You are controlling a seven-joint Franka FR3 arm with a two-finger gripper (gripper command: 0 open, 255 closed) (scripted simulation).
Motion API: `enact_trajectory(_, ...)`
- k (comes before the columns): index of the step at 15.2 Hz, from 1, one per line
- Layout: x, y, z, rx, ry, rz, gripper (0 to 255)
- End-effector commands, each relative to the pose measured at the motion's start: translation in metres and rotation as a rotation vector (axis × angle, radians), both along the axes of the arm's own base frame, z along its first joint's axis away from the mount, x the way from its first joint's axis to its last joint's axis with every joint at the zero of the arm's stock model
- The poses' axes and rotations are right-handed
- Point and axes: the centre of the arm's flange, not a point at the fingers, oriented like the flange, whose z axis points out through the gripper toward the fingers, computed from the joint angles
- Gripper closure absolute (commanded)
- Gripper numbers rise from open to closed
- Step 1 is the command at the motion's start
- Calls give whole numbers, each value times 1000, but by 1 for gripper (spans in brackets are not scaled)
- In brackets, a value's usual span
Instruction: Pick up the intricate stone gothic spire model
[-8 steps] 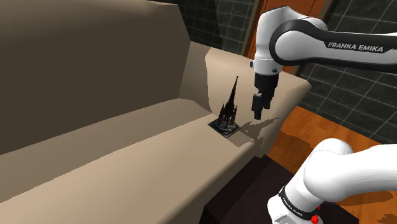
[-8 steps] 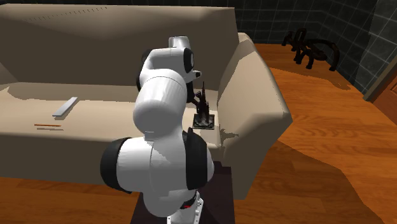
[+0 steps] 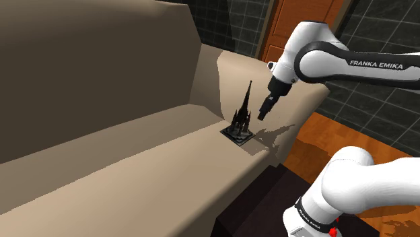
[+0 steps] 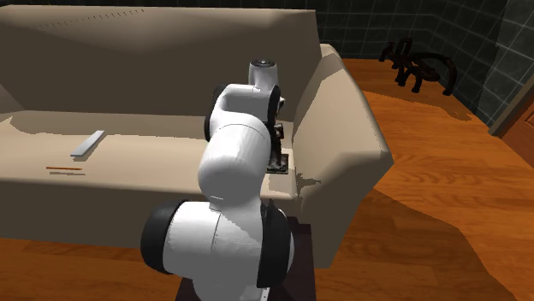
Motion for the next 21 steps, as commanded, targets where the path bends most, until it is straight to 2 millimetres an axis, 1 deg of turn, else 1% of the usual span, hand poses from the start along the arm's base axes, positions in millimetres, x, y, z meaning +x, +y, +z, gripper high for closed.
enact_trajectory(1,6,-19,-6,41,-128,33,0)
enact_trajectory(8,41,-72,-29,189,-537,144,0)
enact_trajectory(9,41,-73,-29,191,-540,145,0)
enact_trajectory(15,41,-73,-61,191,-540,145,0)
enact_trajectory(16,41,-73,-69,191,-540,145,0)
enact_trajectory(18,41,-73,-69,191,-540,145,0)
enact_trajectory(19,40,-73,-69,191,-540,145,255)
enact_trajectory(21,40,-73,-69,191,-540,145,255)
